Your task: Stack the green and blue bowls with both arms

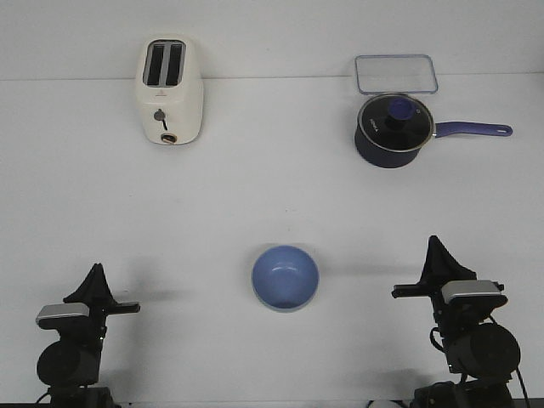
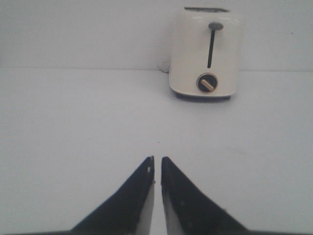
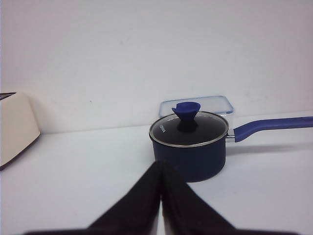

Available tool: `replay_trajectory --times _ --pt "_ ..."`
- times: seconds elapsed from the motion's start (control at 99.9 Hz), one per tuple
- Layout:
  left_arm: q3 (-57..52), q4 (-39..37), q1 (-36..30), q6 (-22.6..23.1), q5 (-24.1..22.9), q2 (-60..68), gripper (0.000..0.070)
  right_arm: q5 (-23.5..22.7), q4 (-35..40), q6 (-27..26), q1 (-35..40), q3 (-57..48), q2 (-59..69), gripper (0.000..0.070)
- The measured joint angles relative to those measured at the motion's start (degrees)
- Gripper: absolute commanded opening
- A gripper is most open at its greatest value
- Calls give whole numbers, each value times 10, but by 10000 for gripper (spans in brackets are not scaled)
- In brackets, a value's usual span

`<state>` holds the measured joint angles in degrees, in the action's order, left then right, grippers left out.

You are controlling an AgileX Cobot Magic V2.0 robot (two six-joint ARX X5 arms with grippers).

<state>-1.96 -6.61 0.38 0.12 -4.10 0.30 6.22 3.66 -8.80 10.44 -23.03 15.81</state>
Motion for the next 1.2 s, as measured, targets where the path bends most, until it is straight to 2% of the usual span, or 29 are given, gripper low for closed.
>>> replay_trajectory --times 0.861,1.011,1.201 --pt "0 12 1 0 2 0 15 0 0 2 0 0 0 0" --pt "0 12 1 0 2 0 15 4 0 53 -2 5 -11 0" --pt "0 12 1 0 3 0 15 -32 -2 174 -38 78 -91 0"
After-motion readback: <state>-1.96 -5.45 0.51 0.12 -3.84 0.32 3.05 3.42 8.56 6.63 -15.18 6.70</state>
